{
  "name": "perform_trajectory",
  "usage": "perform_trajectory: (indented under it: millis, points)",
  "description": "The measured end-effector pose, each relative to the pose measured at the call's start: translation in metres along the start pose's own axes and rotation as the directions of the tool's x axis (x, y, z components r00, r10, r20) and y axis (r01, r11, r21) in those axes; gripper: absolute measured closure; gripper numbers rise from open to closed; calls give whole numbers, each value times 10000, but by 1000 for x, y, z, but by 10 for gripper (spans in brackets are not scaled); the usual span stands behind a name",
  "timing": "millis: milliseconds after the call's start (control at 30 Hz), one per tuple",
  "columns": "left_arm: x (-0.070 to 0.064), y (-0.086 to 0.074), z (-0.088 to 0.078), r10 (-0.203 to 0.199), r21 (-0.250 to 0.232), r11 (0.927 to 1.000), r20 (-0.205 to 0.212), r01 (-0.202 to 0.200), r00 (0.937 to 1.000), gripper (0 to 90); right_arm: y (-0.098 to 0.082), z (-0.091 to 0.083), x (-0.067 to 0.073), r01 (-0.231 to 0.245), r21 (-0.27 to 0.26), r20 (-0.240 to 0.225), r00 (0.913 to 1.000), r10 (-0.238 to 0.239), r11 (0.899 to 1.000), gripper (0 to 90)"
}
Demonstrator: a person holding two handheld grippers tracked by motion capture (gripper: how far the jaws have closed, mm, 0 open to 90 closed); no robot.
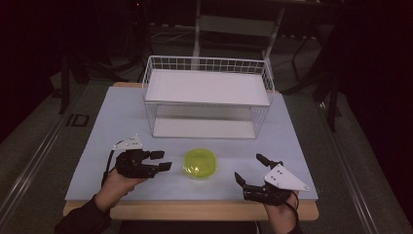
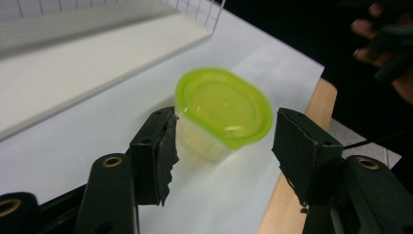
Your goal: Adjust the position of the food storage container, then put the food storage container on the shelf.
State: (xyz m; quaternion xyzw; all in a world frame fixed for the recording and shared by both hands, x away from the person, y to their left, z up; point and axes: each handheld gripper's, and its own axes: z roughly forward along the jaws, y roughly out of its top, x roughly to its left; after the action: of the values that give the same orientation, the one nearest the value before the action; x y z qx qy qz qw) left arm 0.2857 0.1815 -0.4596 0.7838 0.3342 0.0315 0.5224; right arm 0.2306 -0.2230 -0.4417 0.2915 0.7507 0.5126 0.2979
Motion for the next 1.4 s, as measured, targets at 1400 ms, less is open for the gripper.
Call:
perform_trajectory:
  millis: [1400]
  points:
    - [12, -10, 82, -2077, 1677, 9623, -539, 2139, 9767, 469, -11, 119, 4, -686, 3474, -1248, 9851, 1186, 9352, 331]
